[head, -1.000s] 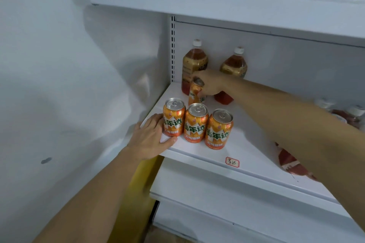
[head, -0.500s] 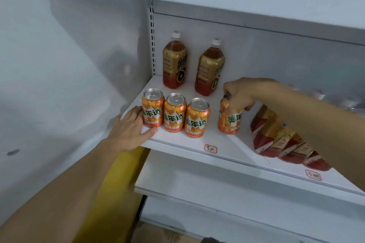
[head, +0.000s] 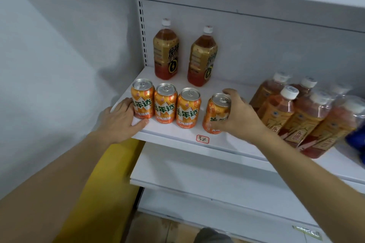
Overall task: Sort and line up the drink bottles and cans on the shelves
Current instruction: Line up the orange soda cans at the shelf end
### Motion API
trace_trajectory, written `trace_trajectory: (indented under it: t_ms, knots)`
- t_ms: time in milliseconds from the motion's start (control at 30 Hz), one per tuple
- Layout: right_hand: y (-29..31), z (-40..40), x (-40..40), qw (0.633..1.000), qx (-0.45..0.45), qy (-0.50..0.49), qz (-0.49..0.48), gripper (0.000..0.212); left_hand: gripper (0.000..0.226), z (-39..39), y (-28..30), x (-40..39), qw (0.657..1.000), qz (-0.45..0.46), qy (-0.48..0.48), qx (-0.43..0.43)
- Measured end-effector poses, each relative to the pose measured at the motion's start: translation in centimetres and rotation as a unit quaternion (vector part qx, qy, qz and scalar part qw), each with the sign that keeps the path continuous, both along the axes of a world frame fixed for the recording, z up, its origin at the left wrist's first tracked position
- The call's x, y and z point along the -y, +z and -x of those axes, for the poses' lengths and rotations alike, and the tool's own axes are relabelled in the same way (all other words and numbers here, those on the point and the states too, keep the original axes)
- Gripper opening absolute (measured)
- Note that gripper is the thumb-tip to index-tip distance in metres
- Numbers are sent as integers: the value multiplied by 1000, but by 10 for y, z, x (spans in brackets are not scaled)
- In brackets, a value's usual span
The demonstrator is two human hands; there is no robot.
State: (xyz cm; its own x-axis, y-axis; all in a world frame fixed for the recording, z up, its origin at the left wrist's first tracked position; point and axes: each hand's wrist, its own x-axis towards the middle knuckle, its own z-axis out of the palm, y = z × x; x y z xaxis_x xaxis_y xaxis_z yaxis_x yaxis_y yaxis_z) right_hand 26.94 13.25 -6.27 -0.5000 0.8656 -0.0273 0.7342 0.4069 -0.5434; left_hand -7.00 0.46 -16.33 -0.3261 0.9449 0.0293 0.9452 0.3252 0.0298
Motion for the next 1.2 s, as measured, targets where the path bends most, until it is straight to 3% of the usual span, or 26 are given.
trace_trajectory:
  t_ms: [100, 200, 400, 933, 1100, 1200]
  knots:
    - [-39, -8, 7, 972, -194, 4, 129, 97, 117, 1, -2, -1, 1000, 5, 7, 2]
    - [-64, -13, 6, 952, -274, 7, 136, 87, 112, 1, -2, -2, 1000, 1, 5, 3]
    - [-71, -8, 8, 967, -245, -16, 71, 83, 113, 4, -1, -2, 1000, -2, -5, 2]
    - [-71, -1, 10, 972, -220, -53, 72, 91, 118, -2, 3, 0, 1000, -8, 2, 1]
    - [-66, 0, 13, 973, -209, -51, 86, 94, 106, -6, 4, 0, 1000, -17, 6, 7]
    - [-51, -1, 21, 981, -192, -21, 21, 105, 106, -8, 5, 1, 1000, -15, 4, 6]
